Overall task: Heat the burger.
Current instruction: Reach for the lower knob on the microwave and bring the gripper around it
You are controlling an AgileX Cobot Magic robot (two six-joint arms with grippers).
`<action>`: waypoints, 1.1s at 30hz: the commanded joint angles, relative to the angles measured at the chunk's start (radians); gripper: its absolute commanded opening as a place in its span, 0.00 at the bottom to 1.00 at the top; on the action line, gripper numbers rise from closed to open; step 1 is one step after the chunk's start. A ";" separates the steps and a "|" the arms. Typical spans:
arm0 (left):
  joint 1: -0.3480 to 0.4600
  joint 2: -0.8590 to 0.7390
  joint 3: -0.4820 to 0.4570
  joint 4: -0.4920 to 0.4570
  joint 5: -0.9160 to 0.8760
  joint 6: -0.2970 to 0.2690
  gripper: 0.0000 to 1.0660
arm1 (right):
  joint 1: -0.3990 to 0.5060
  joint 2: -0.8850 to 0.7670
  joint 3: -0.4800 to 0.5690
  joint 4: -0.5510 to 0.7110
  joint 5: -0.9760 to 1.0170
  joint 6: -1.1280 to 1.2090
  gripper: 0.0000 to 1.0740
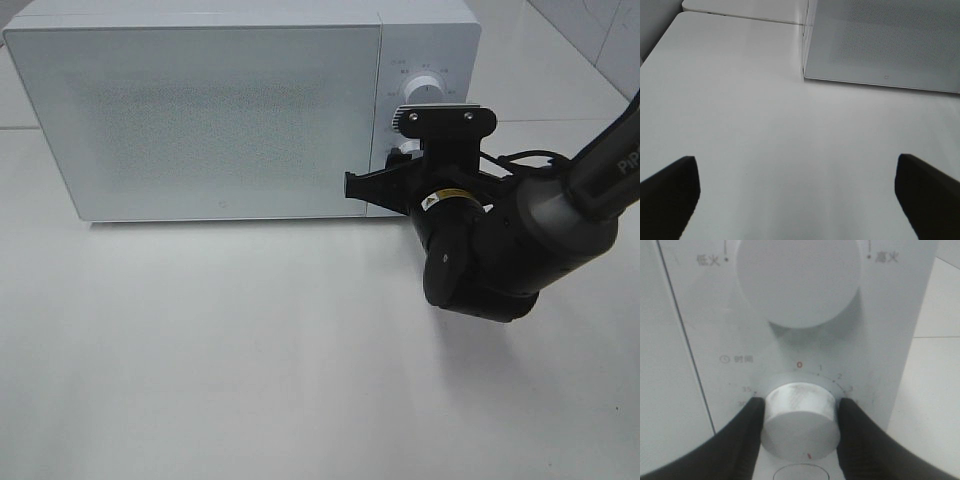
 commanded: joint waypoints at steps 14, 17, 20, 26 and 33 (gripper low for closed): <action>0.000 -0.019 0.004 -0.004 -0.008 -0.001 0.92 | -0.010 -0.005 -0.022 -0.133 -0.143 0.169 0.00; 0.000 -0.019 0.004 -0.004 -0.008 -0.001 0.92 | -0.013 -0.005 -0.022 -0.161 -0.144 0.287 0.00; 0.000 -0.019 0.004 -0.004 -0.008 -0.001 0.92 | -0.013 -0.005 -0.022 -0.181 -0.152 0.390 0.00; 0.000 -0.019 0.004 -0.004 -0.008 -0.001 0.92 | -0.013 -0.005 -0.022 -0.203 -0.155 0.596 0.00; 0.000 -0.019 0.004 -0.004 -0.008 -0.001 0.92 | -0.013 -0.005 -0.022 -0.203 -0.152 0.808 0.00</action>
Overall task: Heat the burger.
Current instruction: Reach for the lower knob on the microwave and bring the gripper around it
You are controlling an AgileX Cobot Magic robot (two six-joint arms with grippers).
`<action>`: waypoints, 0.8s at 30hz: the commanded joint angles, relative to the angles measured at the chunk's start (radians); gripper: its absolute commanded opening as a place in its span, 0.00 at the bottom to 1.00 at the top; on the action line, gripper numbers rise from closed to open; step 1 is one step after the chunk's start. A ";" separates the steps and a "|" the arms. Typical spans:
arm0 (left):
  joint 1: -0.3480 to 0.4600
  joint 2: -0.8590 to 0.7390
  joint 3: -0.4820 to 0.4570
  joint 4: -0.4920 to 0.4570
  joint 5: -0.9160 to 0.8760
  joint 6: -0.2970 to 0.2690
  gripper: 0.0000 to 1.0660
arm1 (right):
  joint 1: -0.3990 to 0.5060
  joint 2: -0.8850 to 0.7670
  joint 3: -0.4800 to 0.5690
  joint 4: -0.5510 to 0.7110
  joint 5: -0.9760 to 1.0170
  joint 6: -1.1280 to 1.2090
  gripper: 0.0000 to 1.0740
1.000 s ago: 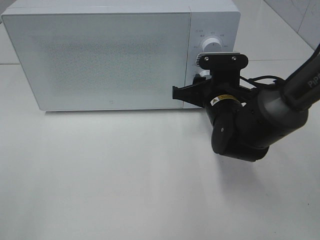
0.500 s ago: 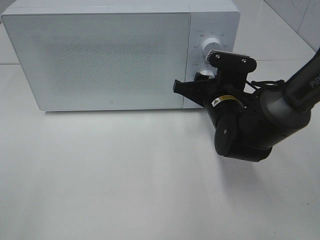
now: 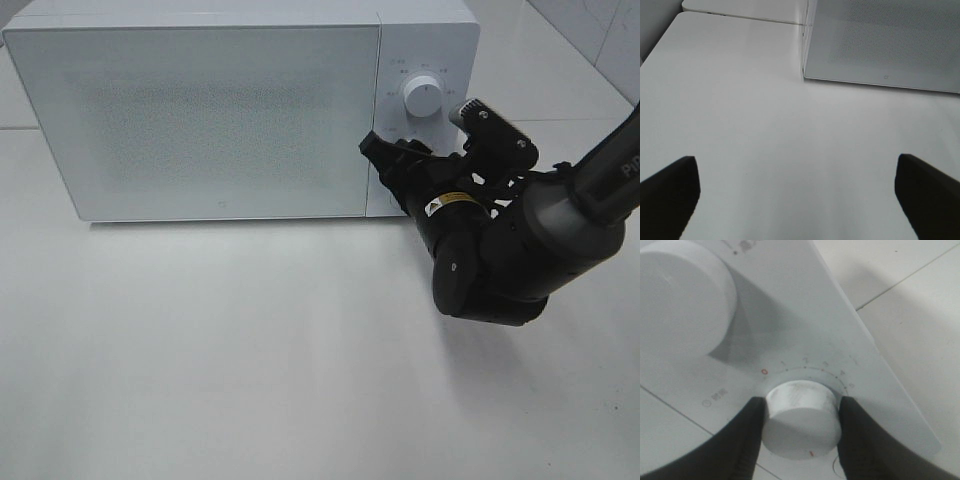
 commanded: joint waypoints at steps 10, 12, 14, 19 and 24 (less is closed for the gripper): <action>0.000 -0.019 0.004 -0.004 -0.008 -0.001 0.92 | -0.003 -0.010 -0.040 -0.126 -0.114 0.513 0.00; 0.000 -0.019 0.004 -0.004 -0.008 -0.001 0.92 | -0.003 -0.010 -0.040 -0.126 -0.115 0.566 0.00; 0.000 -0.019 0.004 -0.004 -0.008 -0.001 0.92 | -0.003 -0.010 -0.040 -0.127 -0.115 0.627 0.00; 0.000 -0.019 0.004 -0.004 -0.008 -0.001 0.92 | -0.003 -0.010 -0.040 -0.151 -0.115 0.755 0.00; 0.000 -0.019 0.004 -0.004 -0.008 -0.001 0.92 | -0.003 -0.010 -0.040 -0.152 -0.115 0.903 0.00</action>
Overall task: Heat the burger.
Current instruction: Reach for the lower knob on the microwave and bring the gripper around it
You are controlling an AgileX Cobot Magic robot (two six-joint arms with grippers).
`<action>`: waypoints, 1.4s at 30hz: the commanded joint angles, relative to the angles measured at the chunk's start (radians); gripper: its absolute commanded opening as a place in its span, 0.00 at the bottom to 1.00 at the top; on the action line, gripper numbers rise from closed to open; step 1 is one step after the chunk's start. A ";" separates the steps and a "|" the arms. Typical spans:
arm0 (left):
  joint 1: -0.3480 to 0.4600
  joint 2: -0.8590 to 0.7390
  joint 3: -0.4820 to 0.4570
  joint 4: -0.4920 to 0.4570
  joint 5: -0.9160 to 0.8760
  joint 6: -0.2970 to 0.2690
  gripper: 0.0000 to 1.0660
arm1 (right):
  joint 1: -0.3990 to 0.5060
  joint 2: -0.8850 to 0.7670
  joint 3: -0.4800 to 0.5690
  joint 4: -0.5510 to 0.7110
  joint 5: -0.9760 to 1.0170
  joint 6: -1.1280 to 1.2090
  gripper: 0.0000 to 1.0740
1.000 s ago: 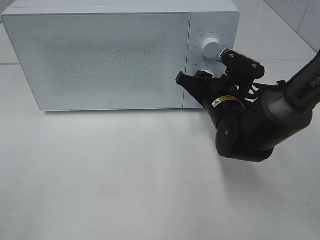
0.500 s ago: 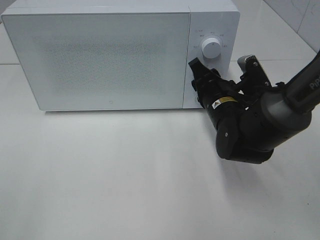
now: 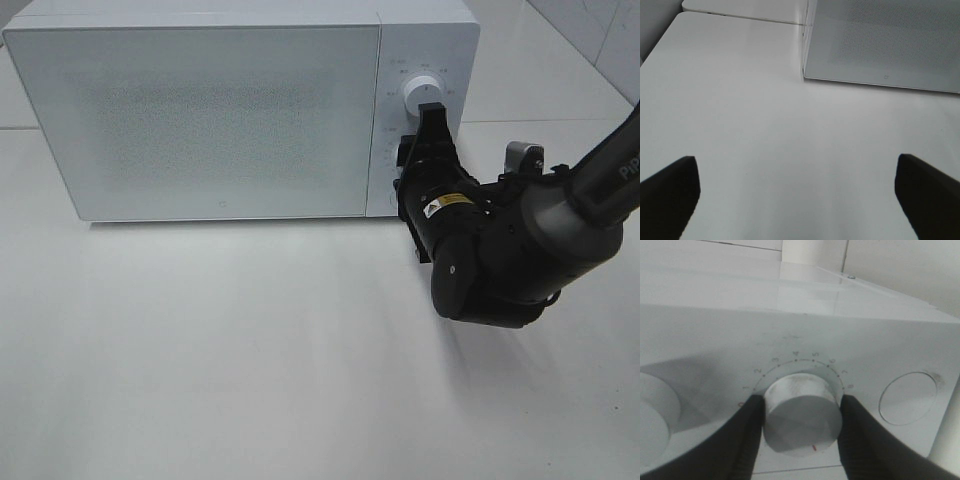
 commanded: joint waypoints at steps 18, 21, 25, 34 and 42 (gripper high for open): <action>0.000 -0.019 0.004 -0.004 -0.008 -0.001 0.92 | -0.003 -0.013 -0.041 -0.173 -0.100 0.248 0.01; 0.000 -0.019 0.004 -0.004 -0.008 -0.001 0.92 | -0.003 -0.013 -0.041 -0.173 -0.100 0.242 0.02; 0.000 -0.019 0.004 -0.004 -0.008 -0.001 0.92 | -0.003 -0.013 -0.041 -0.173 -0.104 0.229 0.04; 0.000 -0.019 0.004 -0.004 -0.008 -0.001 0.92 | -0.003 -0.013 -0.041 -0.139 -0.105 0.180 0.19; 0.000 -0.019 0.004 -0.004 -0.008 -0.001 0.92 | -0.003 -0.013 -0.041 -0.098 -0.098 0.143 0.36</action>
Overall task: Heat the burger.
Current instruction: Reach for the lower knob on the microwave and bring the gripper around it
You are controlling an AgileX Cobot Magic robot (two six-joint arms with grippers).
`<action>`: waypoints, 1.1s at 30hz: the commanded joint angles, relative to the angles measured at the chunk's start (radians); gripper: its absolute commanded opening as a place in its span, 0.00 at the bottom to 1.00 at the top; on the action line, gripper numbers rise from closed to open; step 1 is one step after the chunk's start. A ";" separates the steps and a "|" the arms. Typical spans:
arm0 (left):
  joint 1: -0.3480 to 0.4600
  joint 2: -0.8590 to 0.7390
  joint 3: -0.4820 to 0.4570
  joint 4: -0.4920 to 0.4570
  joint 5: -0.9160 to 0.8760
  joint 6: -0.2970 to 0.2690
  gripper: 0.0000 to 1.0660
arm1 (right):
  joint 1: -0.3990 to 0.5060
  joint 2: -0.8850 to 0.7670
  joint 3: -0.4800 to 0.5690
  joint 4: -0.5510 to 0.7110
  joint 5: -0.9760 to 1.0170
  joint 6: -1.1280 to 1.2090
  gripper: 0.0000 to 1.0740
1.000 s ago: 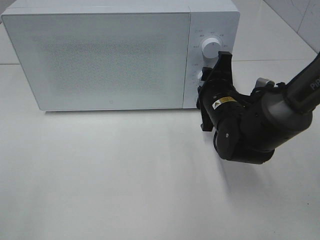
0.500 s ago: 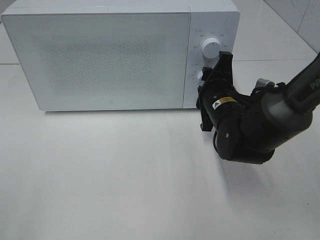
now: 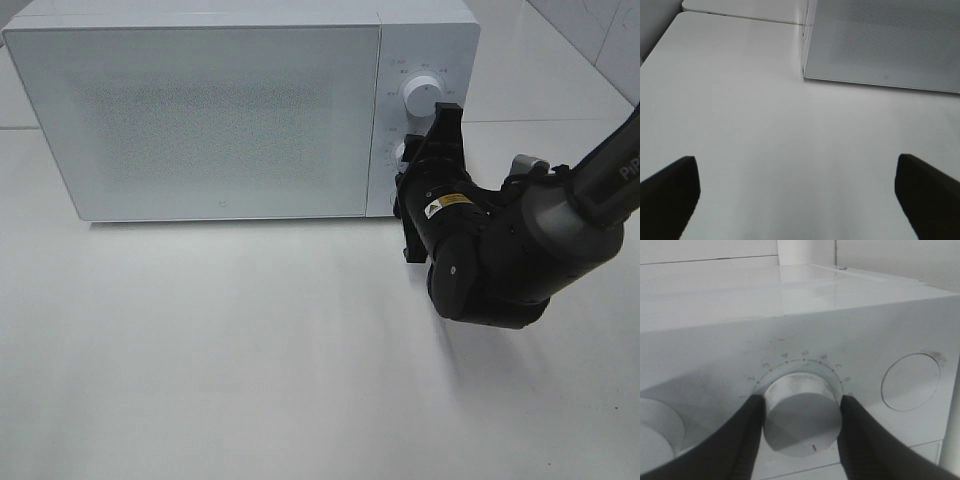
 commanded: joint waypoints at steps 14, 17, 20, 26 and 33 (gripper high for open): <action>0.000 -0.019 0.004 -0.004 -0.008 -0.001 0.92 | -0.003 -0.013 -0.040 -0.035 -0.086 -0.112 0.50; 0.000 -0.019 0.004 -0.004 -0.008 -0.001 0.92 | -0.003 -0.013 -0.040 -0.034 -0.086 -0.114 0.55; 0.000 -0.019 0.004 -0.004 -0.008 -0.001 0.92 | -0.003 -0.013 -0.040 -0.034 -0.081 -0.118 0.59; 0.000 -0.019 0.004 -0.004 -0.008 -0.001 0.92 | -0.003 -0.013 -0.040 -0.038 -0.014 -0.137 0.65; 0.000 -0.019 0.004 -0.004 -0.008 -0.001 0.92 | 0.000 -0.013 -0.038 -0.062 0.062 -0.168 0.66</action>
